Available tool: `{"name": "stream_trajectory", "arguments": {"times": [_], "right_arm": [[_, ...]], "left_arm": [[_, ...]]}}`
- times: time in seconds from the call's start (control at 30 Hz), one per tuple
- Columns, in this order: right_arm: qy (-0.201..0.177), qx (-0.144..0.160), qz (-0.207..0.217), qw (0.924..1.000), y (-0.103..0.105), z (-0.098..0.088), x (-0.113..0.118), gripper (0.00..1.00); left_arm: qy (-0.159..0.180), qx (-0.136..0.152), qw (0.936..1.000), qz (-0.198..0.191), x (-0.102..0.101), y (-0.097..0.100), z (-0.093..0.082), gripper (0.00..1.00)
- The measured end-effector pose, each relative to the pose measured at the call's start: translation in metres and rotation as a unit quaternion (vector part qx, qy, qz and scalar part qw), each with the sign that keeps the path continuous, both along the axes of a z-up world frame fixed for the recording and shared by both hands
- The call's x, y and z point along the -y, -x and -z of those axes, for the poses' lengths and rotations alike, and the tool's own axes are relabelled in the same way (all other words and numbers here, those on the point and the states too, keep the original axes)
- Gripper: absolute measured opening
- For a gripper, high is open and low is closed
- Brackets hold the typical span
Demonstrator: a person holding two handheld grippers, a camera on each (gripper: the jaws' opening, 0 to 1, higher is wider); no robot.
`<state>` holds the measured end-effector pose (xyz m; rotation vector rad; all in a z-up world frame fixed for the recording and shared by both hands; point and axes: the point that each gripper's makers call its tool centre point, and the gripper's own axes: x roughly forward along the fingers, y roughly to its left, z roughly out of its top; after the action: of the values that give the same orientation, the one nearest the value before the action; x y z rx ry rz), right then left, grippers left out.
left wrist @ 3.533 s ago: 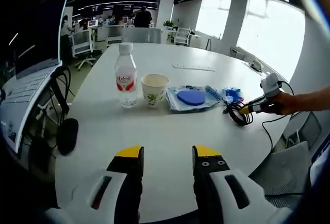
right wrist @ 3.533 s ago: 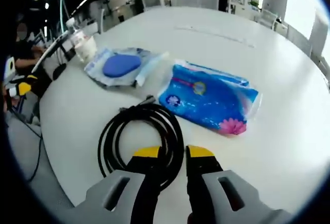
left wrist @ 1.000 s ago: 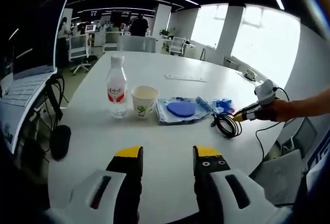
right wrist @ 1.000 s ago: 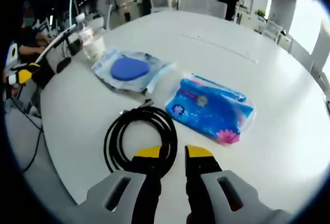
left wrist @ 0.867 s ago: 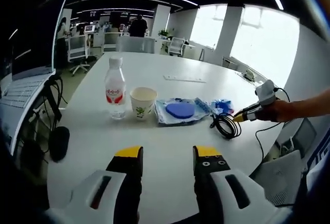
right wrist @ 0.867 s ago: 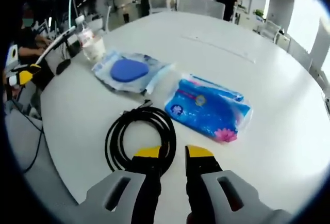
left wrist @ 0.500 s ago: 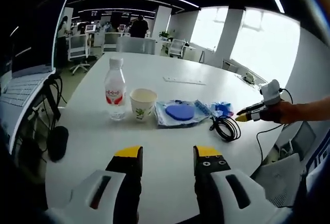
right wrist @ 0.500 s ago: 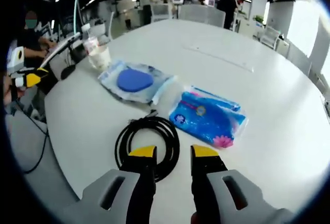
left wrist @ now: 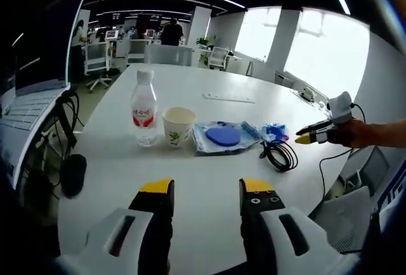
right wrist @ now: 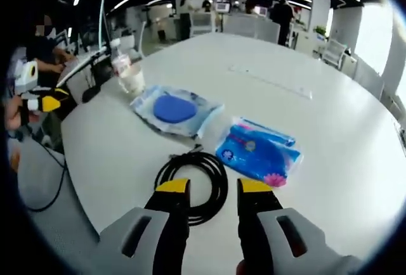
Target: Arrange the tabletop items into an orderly group along one side of the table until the central work area is clear of visible clutter.
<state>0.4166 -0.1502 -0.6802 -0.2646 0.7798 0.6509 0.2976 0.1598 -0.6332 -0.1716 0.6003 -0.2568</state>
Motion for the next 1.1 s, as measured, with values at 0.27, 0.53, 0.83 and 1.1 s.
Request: {"name": "stream_trajectory", "arguments": {"times": [0.27, 0.53, 0.83, 1.1], "right_arm": [[-0.016, 0.009, 0.005, 0.9998, 0.009, -0.013, 0.000, 0.30], [-0.027, 0.011, 0.019, 0.9994, 0.020, -0.019, 0.005, 0.32], [-0.051, 0.015, 0.016, 0.9984, 0.035, -0.028, -0.002, 0.42], [-0.081, 0.030, 0.021, 0.9960, 0.040, -0.042, 0.000, 0.49]], "left_arm": [[0.003, 0.002, 1.0000, -0.007, -0.004, 0.002, -0.001, 0.41], [0.007, 0.004, 0.9998, -0.019, -0.012, 0.006, -0.001, 0.41], [0.012, 0.007, 0.9994, -0.032, -0.022, 0.003, 0.000, 0.43], [0.010, 0.016, 0.9992, -0.035, -0.027, -0.005, -0.004, 0.45]]}}
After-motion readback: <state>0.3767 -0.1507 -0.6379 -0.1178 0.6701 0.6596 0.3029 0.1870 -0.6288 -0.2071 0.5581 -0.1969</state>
